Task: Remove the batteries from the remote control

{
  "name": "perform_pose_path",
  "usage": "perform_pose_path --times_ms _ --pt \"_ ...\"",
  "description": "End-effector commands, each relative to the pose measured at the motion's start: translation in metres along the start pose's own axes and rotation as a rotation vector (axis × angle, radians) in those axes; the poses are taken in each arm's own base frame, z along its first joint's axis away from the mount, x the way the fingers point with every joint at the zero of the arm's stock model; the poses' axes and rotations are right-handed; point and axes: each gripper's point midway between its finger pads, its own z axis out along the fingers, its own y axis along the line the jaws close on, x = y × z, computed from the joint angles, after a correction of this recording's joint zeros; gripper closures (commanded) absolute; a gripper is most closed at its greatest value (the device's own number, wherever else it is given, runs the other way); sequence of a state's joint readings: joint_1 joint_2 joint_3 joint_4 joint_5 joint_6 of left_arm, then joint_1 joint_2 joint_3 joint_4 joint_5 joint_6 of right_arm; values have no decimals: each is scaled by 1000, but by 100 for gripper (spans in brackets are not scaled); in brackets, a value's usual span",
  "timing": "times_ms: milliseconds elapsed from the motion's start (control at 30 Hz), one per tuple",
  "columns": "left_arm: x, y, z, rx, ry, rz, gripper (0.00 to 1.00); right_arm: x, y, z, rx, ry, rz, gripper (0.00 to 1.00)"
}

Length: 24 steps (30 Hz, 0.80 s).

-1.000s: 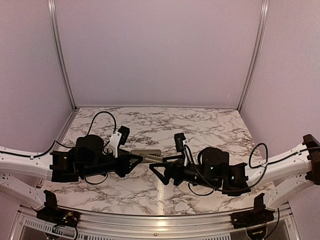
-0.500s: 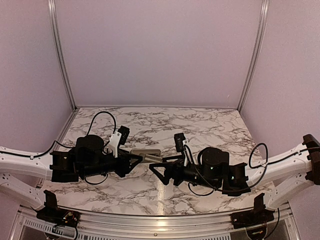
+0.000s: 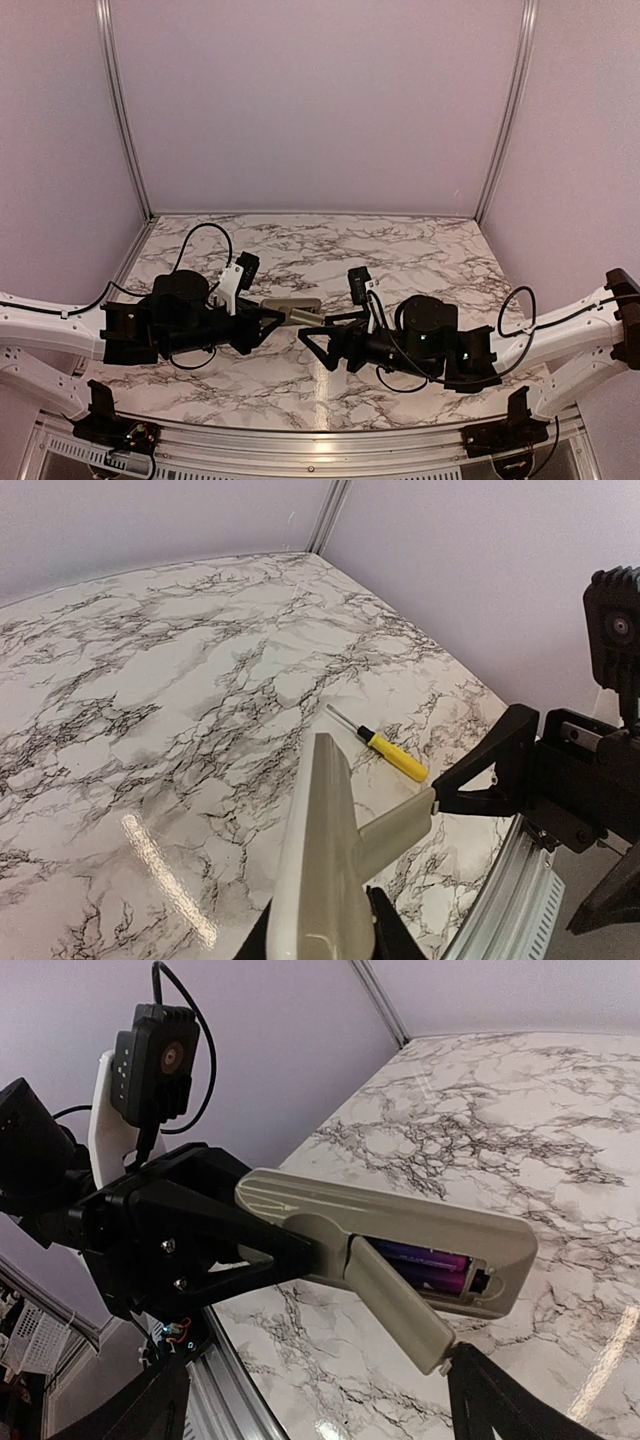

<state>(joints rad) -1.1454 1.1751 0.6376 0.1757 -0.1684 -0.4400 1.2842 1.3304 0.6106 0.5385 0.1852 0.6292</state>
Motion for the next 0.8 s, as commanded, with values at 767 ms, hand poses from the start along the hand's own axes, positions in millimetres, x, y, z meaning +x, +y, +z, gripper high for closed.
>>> perform_pose_path --times_ms 767 --pt "-17 0 -18 -6 -61 10 100 2 -16 -19 90 9 -9 11"
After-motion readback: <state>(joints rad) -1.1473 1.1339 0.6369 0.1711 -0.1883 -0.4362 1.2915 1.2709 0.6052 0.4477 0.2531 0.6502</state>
